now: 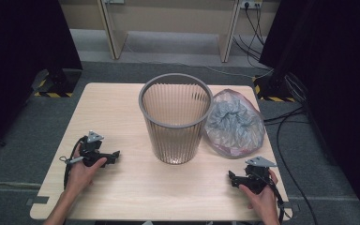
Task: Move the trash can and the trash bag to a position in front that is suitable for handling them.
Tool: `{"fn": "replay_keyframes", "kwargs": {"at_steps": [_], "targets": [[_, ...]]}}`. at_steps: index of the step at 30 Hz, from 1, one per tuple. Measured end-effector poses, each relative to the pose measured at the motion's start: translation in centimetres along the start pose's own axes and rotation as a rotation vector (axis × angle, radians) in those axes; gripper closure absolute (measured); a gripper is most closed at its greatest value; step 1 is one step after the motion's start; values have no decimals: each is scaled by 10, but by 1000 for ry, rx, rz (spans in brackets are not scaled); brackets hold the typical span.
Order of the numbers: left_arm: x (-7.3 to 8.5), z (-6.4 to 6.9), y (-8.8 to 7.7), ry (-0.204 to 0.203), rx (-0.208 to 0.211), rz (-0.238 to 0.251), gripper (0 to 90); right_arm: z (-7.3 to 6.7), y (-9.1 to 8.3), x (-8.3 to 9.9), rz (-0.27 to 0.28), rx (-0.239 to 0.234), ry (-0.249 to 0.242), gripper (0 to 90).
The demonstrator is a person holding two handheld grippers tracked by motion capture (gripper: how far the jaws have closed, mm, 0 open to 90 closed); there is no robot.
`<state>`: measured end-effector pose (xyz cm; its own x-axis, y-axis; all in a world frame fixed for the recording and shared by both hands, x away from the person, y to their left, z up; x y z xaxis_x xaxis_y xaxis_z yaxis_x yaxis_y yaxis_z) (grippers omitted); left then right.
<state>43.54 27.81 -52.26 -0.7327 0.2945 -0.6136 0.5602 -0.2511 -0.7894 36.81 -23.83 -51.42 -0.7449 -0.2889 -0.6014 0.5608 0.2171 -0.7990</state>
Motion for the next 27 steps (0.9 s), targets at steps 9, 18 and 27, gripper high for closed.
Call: {"fn": "replay_keyframes", "kwargs": {"at_steps": [9, 18, 27], "targets": [[0, 0, 0, 0, 0, 0, 0, 0, 0, 0, 0, 0, 0, 89], [0, 0, 0, 0, 1, -1, 0, 0, -4, -5, 70, -16, -11, 145], [0, 0, 0, 0, 1, -1, 0, 3, -19, -24, 189, -22, 9, 133]]}}
Point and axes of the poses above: each handheld gripper's, and its own axes: y roughly forward along the jaws, x roughly out of its underside, z roughly to its right, the point moved 5 cm from there along y, roughly forward along the jaws, and after that the axes turned 8 degrees about -z, right-handed, at the moved point
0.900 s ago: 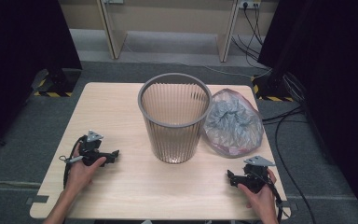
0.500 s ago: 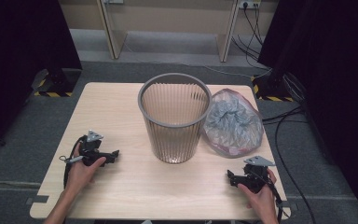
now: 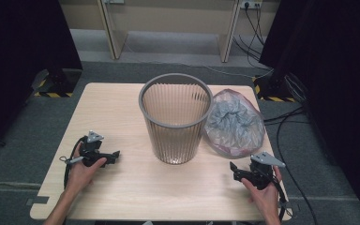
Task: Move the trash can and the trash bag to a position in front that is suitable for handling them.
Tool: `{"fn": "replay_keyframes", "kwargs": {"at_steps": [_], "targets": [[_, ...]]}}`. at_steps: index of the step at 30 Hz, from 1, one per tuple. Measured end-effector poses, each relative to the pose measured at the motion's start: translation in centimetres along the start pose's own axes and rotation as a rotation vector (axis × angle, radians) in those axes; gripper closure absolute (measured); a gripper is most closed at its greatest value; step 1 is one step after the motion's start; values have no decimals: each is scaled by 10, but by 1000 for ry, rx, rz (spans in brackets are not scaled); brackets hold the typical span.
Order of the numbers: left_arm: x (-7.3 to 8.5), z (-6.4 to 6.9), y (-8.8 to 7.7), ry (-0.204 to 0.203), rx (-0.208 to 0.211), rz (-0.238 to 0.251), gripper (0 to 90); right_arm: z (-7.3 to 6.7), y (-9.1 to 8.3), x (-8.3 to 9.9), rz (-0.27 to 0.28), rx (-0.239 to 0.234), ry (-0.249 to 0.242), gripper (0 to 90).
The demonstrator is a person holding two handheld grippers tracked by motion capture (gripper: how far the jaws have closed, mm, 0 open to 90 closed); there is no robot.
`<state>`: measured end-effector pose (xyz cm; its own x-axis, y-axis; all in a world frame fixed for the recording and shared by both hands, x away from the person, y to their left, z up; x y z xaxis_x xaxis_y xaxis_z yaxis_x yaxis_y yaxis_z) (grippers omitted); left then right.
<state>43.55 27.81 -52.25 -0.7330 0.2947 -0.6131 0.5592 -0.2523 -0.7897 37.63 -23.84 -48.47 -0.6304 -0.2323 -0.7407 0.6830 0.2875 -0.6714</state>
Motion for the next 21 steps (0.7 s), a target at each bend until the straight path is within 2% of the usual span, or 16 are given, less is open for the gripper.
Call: {"fn": "replay_keyframes", "kwargs": {"at_steps": [6, 11, 21], "targets": [[0, 0, 0, 0, 0, 0, 0, 1, 1, -19, 39, 20, -3, 133], [0, 0, 0, 3, 1, 0, 0, 2, 1, -42, 104, -4, 14, 132], [0, 0, 0, 6, 4, 0, 0, 25, 18, -89, 114, 46, 62, 133]]}}
Point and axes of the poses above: each handheld gripper's, and its own axes: y roughly forward along the jaws, x roughly out of its underside, z roughly to its right, the point moved 5 cm from there along y, roughly forward along the jaws, and after that the axes turned 8 degrees about -z, right-handed, at the moved point
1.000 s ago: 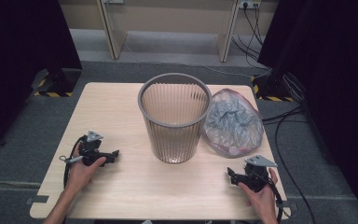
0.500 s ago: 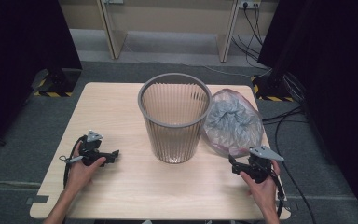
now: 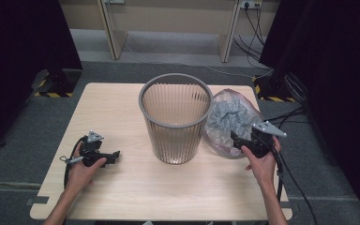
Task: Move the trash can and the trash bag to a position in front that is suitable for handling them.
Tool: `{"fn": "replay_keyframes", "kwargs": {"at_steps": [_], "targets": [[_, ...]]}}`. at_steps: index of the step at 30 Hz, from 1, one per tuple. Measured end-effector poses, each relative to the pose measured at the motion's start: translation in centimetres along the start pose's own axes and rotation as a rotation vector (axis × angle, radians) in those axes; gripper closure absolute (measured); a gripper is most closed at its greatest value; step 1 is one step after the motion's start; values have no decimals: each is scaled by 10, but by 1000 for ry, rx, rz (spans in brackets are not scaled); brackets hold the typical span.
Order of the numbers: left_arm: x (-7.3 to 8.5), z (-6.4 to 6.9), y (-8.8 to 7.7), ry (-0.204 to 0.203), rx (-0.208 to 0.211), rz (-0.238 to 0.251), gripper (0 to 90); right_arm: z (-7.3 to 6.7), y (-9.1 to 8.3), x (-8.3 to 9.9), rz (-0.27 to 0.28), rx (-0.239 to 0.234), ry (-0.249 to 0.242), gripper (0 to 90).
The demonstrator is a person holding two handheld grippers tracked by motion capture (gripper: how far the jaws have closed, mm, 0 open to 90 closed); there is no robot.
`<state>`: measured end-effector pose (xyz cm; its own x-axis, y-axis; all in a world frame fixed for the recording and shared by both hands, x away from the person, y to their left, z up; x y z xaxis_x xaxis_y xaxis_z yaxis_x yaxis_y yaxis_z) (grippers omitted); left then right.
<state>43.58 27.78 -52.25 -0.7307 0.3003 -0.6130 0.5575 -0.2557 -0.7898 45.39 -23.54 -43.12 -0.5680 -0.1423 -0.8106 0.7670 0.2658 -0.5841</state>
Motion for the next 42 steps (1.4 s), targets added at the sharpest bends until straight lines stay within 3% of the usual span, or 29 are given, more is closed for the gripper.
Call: {"fn": "replay_keyframes", "kwargs": {"at_steps": [6, 9, 15, 18, 23, 25, 29, 38, 42], "targets": [[0, 0, 0, 1, 1, 0, 0, 13, 29, -24, -32, 13, 39, 137], [0, 0, 0, 2, 2, 0, 0, 18, 49, -36, -60, 45, 50, 144], [0, 0, 0, 4, 3, 0, 0, 15, 87, -53, -93, 39, 70, 153], [0, 0, 0, 6, 4, 0, 0, 12, 107, -52, -130, 55, 73, 183], [0, 1, 0, 8, 8, 2, 0, 15, 128, -32, -223, 98, 49, 192], [0, 1, 0, 8, 8, 2, 0, 16, 130, -24, -243, 98, 41, 196], [0, 1, 0, 9, 9, 2, 0, 16, 124, -10, -233, 75, 55, 197], [0, 1, 0, 13, 11, 1, 0, 1, 87, 21, -243, 32, -25, 191], [0, 1, 0, 14, 12, 0, 0, -4, 73, 29, -257, 17, -39, 187]]}}
Point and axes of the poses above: each handheld gripper's, and its own axes: y roughly forward along the jaws, x roughly out of its underside, z roughly to its right, the point moved 5 cm from there along y, roughly forward along the jaws, and after that the axes turned 8 degrees about -z, right-handed, at the moved point
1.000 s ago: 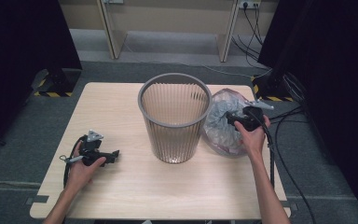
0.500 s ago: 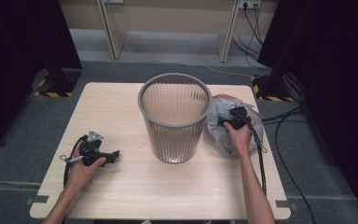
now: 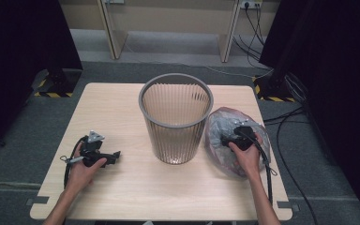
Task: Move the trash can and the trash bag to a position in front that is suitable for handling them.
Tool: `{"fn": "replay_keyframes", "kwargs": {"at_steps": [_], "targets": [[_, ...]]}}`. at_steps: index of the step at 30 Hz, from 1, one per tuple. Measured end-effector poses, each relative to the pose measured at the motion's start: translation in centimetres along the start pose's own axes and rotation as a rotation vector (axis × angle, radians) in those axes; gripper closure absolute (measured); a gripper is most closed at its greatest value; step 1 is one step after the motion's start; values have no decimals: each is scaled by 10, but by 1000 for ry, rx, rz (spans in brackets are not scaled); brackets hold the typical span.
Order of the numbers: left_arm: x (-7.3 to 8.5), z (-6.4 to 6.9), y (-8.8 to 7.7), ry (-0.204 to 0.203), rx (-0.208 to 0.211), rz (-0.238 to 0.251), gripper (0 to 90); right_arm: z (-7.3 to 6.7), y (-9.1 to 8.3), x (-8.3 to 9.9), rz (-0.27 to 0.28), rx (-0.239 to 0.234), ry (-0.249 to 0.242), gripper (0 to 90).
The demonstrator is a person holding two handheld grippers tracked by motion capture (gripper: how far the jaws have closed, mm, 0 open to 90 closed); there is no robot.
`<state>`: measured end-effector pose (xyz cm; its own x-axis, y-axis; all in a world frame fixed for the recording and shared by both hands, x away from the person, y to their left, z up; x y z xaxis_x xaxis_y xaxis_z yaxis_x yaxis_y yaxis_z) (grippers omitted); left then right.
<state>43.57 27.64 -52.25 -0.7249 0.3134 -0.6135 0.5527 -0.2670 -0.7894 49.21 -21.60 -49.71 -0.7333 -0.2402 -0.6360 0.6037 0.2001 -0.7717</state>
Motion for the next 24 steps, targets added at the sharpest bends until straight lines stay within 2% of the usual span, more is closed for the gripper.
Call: {"fn": "replay_keyframes", "kwargs": {"at_steps": [6, 13, 17, 24], "targets": [[-2, 0, 1, 9, 6, 1, 0, -4, -9, 14, 11, -12, -8, 186], [-2, 0, 2, 9, 7, 1, 0, -10, -18, 28, 24, -2, -11, 184], [-2, 0, 1, 10, 6, 0, 0, -15, -25, 37, 30, 0, -37, 184], [-1, 1, 1, 16, 7, 0, 0, -21, -31, 47, 38, -8, -51, 183]]}}
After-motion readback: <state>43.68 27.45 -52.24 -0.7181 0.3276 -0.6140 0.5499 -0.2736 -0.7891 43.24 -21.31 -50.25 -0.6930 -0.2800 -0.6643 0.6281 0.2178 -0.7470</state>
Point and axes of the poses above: each handheld gripper's, and its own axes: y roughly forward along the jaws, x roughly out of its underside, z roughly to its right, the point moved 5 cm from there along y, roughly forward along the jaws, and after that the axes turned 8 degrees about -z, right-handed, at the moved point
